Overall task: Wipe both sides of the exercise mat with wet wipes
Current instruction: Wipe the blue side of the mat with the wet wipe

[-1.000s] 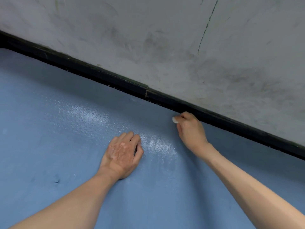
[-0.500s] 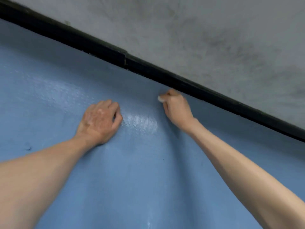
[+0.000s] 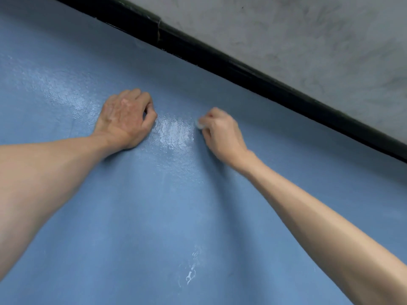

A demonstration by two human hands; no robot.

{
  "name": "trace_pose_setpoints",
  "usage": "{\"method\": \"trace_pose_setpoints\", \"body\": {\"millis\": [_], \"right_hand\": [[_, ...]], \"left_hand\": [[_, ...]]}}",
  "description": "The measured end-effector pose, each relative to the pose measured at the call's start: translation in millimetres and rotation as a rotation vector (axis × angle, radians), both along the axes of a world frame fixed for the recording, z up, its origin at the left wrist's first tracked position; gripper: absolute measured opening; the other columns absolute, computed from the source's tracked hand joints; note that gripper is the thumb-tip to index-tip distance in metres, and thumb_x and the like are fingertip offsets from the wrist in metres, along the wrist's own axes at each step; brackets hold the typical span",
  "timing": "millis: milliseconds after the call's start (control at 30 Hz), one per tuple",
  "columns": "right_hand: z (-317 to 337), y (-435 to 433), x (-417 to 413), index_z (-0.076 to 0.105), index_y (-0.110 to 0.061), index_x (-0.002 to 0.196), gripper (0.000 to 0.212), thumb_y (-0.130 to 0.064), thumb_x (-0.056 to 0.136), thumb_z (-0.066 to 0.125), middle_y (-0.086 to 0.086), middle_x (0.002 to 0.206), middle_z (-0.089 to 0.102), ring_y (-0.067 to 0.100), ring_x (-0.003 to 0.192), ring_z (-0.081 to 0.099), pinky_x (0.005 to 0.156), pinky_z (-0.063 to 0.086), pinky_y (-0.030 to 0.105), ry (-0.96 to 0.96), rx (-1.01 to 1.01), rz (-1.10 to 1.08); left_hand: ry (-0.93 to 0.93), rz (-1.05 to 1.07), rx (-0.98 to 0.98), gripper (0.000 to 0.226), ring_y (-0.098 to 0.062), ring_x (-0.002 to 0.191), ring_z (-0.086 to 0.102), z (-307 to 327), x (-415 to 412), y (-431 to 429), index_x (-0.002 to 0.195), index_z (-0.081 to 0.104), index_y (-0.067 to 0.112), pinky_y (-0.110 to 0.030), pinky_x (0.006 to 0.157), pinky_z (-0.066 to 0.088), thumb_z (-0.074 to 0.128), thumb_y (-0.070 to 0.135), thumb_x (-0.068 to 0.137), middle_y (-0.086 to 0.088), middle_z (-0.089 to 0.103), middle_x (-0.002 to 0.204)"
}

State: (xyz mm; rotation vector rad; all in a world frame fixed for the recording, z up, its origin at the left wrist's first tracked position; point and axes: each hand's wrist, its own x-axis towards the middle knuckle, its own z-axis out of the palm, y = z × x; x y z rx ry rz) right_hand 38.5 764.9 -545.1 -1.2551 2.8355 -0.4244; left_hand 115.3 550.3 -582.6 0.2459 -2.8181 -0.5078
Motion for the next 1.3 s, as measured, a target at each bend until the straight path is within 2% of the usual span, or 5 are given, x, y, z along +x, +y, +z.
{"method": "trace_pose_setpoints", "body": {"millis": [200, 467, 700, 1067, 1300], "right_hand": [[-12, -21, -22, 0.058, -0.003, 0.064, 0.021, 0.001, 0.083, 0.050, 0.008, 0.070, 0.040, 0.030, 0.061, 0.041, 0.055, 0.025, 0.028, 0.007, -0.086, -0.268], [-7, 16, 61, 0.060, -0.001, 0.071, 0.012, -0.002, 0.080, 0.052, 0.012, 0.077, 0.054, 0.031, 0.066, 0.050, 0.051, 0.040, 0.031, -0.106, -0.081, 0.047], [-19, -29, -5, 0.062, 0.007, 0.073, 0.018, 0.005, 0.078, 0.045, 0.009, 0.075, 0.045, 0.032, 0.071, 0.049, 0.055, 0.032, 0.030, -0.008, -0.129, -0.308], [-16, 27, 167, 0.062, -0.006, 0.075, 0.013, -0.001, 0.086, 0.057, 0.007, 0.078, 0.055, 0.026, 0.066, 0.053, 0.050, 0.045, 0.031, -0.085, -0.166, -0.052], [-11, -12, 100, 0.062, -0.004, 0.066, 0.027, -0.009, 0.074, 0.037, 0.012, 0.073, 0.054, 0.031, 0.065, 0.053, 0.053, 0.047, 0.037, -0.060, -0.190, -0.161]], "left_hand": [[0.001, -0.003, -0.002, 0.019, -0.034, 0.080, 0.050, 0, 0, 0, 0.088, 0.055, 0.008, -0.042, 0.071, 0.035, 0.045, 0.022, 0.097, -0.012, 0.053, 0.085], [-0.007, -0.008, -0.002, 0.017, -0.032, 0.078, 0.051, 0, 0, -2, 0.086, 0.054, 0.010, -0.042, 0.071, 0.037, 0.045, 0.022, 0.096, -0.011, 0.054, 0.083], [0.011, -0.006, -0.004, 0.018, -0.033, 0.080, 0.051, -2, 2, -2, 0.088, 0.055, 0.009, -0.041, 0.071, 0.037, 0.045, 0.022, 0.096, -0.012, 0.054, 0.085], [0.020, -0.010, -0.030, 0.021, -0.032, 0.075, 0.048, -1, 1, -2, 0.088, 0.056, 0.006, -0.041, 0.068, 0.036, 0.044, 0.021, 0.096, -0.015, 0.057, 0.085], [0.042, -0.206, 0.047, 0.025, -0.035, 0.077, 0.050, -3, 33, -8, 0.084, 0.053, 0.006, -0.042, 0.068, 0.035, 0.039, 0.024, 0.094, -0.016, 0.055, 0.082]]}}
